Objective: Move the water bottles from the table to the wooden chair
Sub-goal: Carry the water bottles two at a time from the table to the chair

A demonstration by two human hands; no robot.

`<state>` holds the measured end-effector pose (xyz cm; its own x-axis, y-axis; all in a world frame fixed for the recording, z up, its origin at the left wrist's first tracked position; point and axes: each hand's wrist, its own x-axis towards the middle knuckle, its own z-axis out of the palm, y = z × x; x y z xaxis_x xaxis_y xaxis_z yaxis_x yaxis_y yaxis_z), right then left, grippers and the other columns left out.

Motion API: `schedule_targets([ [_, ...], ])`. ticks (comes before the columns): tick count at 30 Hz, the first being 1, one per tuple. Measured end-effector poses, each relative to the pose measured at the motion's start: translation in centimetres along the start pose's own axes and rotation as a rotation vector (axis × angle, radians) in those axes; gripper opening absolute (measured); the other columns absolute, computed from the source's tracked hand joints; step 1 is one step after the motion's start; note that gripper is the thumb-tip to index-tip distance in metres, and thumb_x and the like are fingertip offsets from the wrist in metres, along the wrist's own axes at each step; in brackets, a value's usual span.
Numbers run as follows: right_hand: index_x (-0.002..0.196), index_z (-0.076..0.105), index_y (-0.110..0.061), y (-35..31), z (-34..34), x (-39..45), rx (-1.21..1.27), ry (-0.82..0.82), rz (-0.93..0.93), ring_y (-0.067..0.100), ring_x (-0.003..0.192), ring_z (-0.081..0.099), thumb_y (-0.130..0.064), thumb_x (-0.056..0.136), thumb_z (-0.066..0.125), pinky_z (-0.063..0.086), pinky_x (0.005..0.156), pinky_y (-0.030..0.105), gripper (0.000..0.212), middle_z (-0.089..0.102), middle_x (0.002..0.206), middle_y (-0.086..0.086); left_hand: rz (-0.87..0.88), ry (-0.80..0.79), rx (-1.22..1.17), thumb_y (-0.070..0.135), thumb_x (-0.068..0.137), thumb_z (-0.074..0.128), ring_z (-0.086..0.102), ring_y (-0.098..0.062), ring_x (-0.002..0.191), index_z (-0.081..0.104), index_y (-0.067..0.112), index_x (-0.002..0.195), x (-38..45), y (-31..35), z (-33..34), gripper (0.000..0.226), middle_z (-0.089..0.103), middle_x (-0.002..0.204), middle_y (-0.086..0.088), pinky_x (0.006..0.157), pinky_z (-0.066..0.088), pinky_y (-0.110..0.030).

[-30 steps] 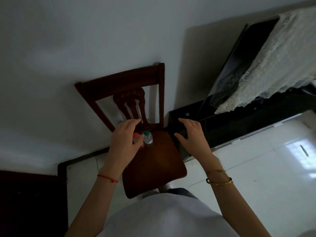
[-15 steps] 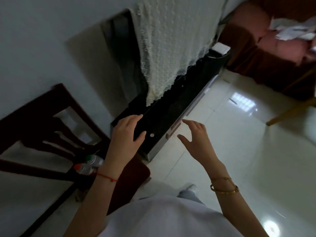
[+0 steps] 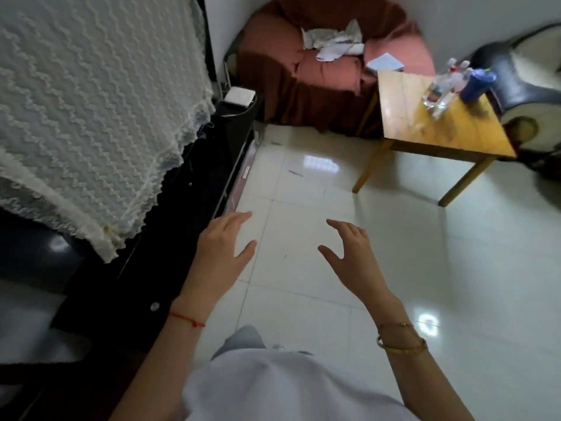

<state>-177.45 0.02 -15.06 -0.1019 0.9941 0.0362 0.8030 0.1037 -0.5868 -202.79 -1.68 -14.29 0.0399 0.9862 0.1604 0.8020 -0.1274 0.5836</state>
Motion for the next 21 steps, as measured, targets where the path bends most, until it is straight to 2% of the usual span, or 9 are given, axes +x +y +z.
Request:
schedule_targets([
  [5, 0.135, 0.048, -0.015, 5.3, -2.8, 2.3, 0.012, 0.085, 0.147, 0.022, 0.127, 0.039, -0.025, 0.087, 0.066, 0.033, 0.106, 0.031, 0.053, 0.055, 0.132, 0.002, 0.115, -0.098, 0.005, 0.024, 0.086, 0.065, 0.046, -0.019, 0.125, 0.050, 0.016, 0.134, 7.1, 3.5, 4.0, 0.051, 0.055, 0.132, -0.003, 0.109, 0.036, -0.037],
  [7, 0.135, 0.047, -0.015, 7.3, -3.7, 3.5, 0.004, 0.114, 0.196, 0.022, 0.127, 0.040, -0.026, 0.087, 0.066, 0.032, 0.105, 0.028, 0.053, 0.054, 0.132, 0.002, 0.165, -0.141, 0.008, 0.025, 0.086, 0.065, 0.046, -0.021, 0.125, 0.049, 0.017, 0.135, 10.1, 4.8, 5.9, 0.052, 0.055, 0.132, -0.003, 0.109, 0.037, -0.037],
  [11, 0.134, 0.047, -0.015, 11.6, -5.5, 6.6, 0.002, 0.172, 0.293, 0.022, 0.126, 0.040, -0.026, 0.086, 0.067, 0.031, 0.103, 0.027, 0.053, 0.055, 0.131, 0.003, 0.253, -0.218, -0.002, 0.026, 0.086, 0.064, 0.048, -0.022, 0.123, 0.048, 0.019, 0.135, 16.4, 7.6, 10.1, 0.052, 0.055, 0.131, -0.002, 0.105, 0.041, -0.045],
  [16, 0.135, 0.047, -0.015, 16.9, -8.7, 12.7, 0.007, 0.224, 0.375, 0.022, 0.126, 0.041, -0.027, 0.086, 0.067, 0.035, 0.106, 0.033, 0.053, 0.054, 0.132, 0.005, 0.334, -0.255, -0.021, 0.027, 0.087, 0.063, 0.046, -0.017, 0.123, 0.048, 0.022, 0.135, 25.2, 11.6, 14.7, 0.051, 0.055, 0.132, 0.002, 0.106, 0.039, -0.039],
  [21, 0.136, 0.046, -0.016, 21.7, -13.3, 20.3, -0.030, 0.285, 0.425, 0.020, 0.128, 0.041, -0.029, 0.087, 0.065, 0.035, 0.109, 0.033, 0.055, 0.052, 0.134, 0.003, 0.417, -0.273, -0.034, 0.025, 0.087, 0.064, 0.046, -0.018, 0.126, 0.050, 0.019, 0.135, 35.4, 16.5, 18.6, 0.050, 0.055, 0.133, 0.000, 0.107, 0.036, -0.036],
])
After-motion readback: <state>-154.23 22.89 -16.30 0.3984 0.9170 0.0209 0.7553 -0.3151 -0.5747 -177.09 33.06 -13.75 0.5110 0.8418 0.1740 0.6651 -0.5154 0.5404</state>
